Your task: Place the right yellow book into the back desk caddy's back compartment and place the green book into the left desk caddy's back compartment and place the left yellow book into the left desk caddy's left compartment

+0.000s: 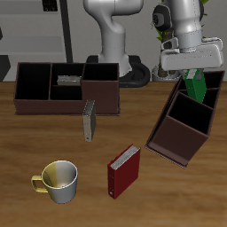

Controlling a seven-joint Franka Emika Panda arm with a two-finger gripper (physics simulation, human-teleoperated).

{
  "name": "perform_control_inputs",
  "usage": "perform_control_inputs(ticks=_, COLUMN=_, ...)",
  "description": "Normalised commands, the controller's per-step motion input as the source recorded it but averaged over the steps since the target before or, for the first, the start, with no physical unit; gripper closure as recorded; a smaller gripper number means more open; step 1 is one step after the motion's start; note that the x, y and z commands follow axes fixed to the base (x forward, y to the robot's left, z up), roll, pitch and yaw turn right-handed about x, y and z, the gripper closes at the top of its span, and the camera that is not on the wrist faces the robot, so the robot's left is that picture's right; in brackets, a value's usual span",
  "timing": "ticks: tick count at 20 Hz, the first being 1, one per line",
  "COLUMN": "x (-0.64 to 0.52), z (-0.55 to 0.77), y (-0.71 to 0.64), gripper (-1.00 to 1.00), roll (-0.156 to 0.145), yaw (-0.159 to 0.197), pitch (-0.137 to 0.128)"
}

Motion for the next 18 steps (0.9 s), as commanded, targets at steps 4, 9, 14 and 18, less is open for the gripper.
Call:
perform_control_inputs(ticks=4, x=-0.28, z=0.04, y=0.03, gripper=-1.0, roll=0.121, yaw=-0.05, pitch=0.033)
perform_control_inputs(ticks=9, x=-0.21, z=0.2, y=0.01, gripper=-1.0, roll=0.031, yaw=0.02, pitch=-0.028)
perform_control_inputs(ticks=14, x=-0.15, z=0.2, y=0.0, gripper=-1.0, roll=0.019, yaw=0.021, pitch=-0.032)
perform_control_inputs(ticks=18, x=0.07, z=0.28, y=-0.14, gripper=-1.0, roll=-0.051, yaw=0.097, pitch=-0.06)
